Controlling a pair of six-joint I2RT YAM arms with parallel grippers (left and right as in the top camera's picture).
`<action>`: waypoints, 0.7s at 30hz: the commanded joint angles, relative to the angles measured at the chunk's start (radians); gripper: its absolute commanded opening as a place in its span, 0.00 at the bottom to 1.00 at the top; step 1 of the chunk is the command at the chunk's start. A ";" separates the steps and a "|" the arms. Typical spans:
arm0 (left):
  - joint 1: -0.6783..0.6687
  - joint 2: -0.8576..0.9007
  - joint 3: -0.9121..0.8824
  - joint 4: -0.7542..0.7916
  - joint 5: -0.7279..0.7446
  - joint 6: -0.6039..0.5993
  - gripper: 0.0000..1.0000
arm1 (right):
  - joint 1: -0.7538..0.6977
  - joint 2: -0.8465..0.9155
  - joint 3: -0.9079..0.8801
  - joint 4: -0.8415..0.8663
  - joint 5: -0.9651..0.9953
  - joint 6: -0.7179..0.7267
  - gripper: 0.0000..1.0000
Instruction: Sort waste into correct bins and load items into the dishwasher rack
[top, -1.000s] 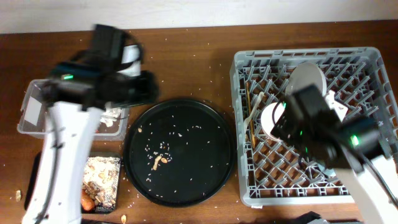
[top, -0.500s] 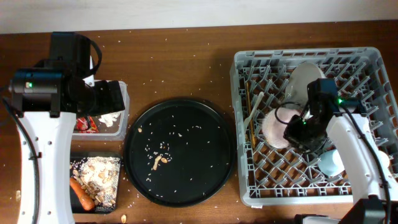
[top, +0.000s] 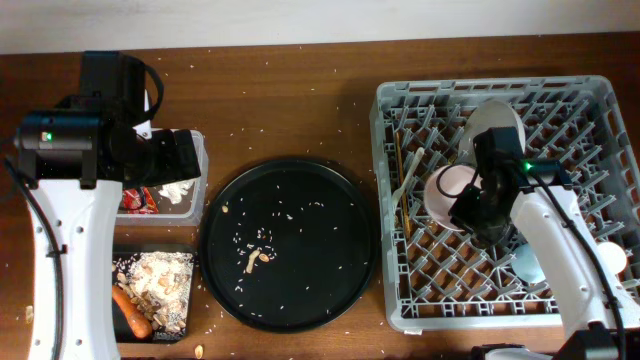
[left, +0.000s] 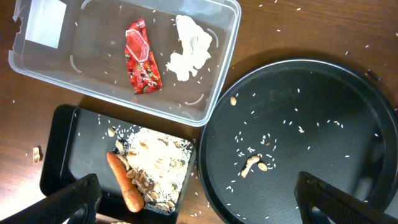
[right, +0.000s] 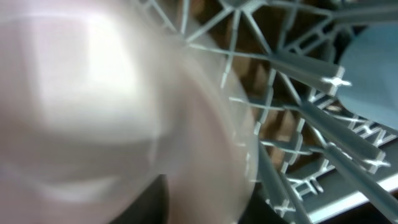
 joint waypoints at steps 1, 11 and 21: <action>0.001 -0.023 0.012 -0.001 -0.011 0.016 0.99 | -0.007 -0.006 0.000 0.018 -0.025 0.004 0.04; 0.001 -0.023 0.012 -0.001 -0.011 0.016 0.99 | 0.556 0.011 0.595 -0.556 0.906 0.065 0.04; 0.001 -0.023 0.012 -0.001 -0.011 0.016 0.99 | 0.560 0.535 0.584 -0.556 1.118 0.125 0.04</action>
